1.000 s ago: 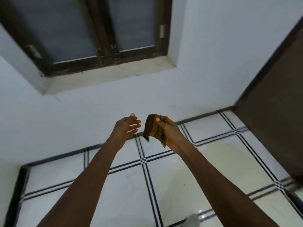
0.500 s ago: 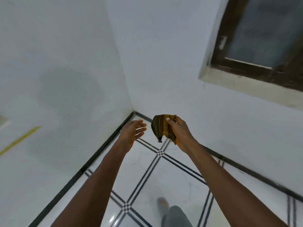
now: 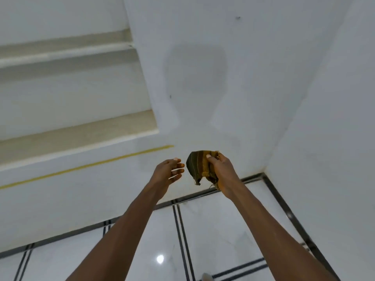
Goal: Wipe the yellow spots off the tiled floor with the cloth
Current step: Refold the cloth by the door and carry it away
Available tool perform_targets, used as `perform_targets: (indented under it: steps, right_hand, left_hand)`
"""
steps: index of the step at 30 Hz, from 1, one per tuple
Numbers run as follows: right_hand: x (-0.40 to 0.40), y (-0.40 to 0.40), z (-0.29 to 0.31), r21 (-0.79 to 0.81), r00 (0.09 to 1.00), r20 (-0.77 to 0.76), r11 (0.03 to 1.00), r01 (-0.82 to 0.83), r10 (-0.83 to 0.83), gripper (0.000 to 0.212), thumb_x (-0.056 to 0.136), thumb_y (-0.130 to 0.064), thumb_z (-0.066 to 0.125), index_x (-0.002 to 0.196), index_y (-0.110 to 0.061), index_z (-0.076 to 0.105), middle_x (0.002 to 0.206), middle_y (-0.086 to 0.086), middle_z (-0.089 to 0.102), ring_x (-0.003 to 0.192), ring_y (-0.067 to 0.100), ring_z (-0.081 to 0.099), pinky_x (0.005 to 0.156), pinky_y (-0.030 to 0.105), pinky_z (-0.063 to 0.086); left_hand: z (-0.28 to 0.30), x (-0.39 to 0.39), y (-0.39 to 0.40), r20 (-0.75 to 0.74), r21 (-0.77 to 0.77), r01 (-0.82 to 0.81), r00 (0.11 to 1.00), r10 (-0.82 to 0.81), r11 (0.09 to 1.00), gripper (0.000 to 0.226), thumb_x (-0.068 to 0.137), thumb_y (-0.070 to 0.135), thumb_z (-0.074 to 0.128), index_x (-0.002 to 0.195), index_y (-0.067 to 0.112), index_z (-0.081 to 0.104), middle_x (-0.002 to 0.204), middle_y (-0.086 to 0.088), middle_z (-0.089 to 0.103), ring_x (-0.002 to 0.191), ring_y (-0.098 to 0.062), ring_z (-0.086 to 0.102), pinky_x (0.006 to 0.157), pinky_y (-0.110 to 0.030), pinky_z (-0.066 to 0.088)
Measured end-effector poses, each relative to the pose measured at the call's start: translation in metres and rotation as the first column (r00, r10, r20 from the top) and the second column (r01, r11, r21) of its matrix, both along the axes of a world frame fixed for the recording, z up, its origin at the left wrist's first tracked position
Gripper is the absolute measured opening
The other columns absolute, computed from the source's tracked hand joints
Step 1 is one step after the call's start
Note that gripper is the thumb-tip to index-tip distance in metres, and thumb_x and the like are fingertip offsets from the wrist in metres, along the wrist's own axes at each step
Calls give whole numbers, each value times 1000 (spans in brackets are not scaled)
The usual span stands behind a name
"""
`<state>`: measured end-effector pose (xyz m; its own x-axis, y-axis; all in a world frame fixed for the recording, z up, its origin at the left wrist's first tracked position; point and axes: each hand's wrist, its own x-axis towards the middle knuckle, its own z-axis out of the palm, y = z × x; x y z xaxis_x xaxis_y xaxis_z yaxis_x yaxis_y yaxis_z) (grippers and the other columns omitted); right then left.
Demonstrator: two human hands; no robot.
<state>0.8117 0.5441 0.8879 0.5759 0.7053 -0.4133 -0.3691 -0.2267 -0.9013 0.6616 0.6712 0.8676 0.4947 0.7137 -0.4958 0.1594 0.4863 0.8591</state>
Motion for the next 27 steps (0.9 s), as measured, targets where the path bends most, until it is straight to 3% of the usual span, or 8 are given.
perform_targets:
  steps: [8, 12, 17, 19, 21, 23, 27]
  right_hand:
    - [-58, 201, -15, -52, 976, 128, 984, -169, 175, 20, 107, -28, 54, 124, -20, 62, 120, 9, 70, 110, 28, 71, 69, 31, 58]
    - [-82, 298, -19, -62, 963, 156, 975, -213, 220, 18, 108, -25, 52, 121, -17, 63, 119, 8, 70, 111, 26, 69, 74, 29, 59]
    - [-88, 405, -24, -59, 949, 177, 965, -255, 261, 17, 106, -25, 55, 119, -18, 63, 119, 10, 70, 109, 28, 70, 83, 39, 63]
    - [-79, 444, -33, -136, 908, 303, 956, -258, 288, 26, 105, -25, 56, 130, -17, 61, 127, 6, 67, 116, 28, 67, 95, 41, 61]
    - [-70, 464, -43, -297, 807, 471, 925, -236, 357, 37, 105, -23, 55, 141, -12, 55, 131, 2, 62, 122, 26, 62, 98, 31, 53]
    - [-61, 475, -58, -378, 735, 561, 908, -183, 382, 37, 104, -17, 57, 139, -7, 56, 131, 11, 66, 123, 30, 63, 94, 27, 49]
    - [-51, 474, -73, -388, 682, 630, 911, -139, 372, 28, 100, -9, 61, 128, -5, 61, 122, 12, 72, 114, 30, 68, 91, 27, 51]
  left_hand:
    - [-5, -72, 157, 49, -73, -268, 961, 272, 961, 27, 105, 25, 56, 121, 6, 65, 114, -12, 73, 105, -27, 71, 91, -34, 57]
    - [-8, -98, 236, 104, -126, -321, 937, 334, 939, 32, 107, 31, 52, 125, 7, 63, 120, -12, 73, 114, -28, 70, 95, -36, 56]
    - [-11, -118, 325, 117, -154, -354, 920, 373, 922, 27, 106, 30, 53, 119, 9, 65, 117, -11, 74, 109, -25, 71, 93, -35, 57]
    - [-15, -122, 358, 103, -149, -362, 920, 379, 920, 27, 107, 29, 53, 118, 9, 65, 114, -10, 75, 106, -24, 72, 91, -34, 57]
    - [-24, -124, 381, 92, -150, -360, 922, 375, 921, 24, 106, 27, 54, 115, 9, 66, 111, -10, 75, 105, -24, 72, 91, -34, 58]
    - [-35, -121, 394, 82, -151, -326, 937, 341, 933, 22, 106, 26, 55, 113, 9, 68, 113, -10, 76, 105, -25, 73, 92, -35, 57]
    - [-49, -106, 402, 115, -184, -260, 952, 283, 948, 24, 104, 24, 57, 119, 8, 67, 118, -12, 76, 108, -26, 74, 91, -34, 58]
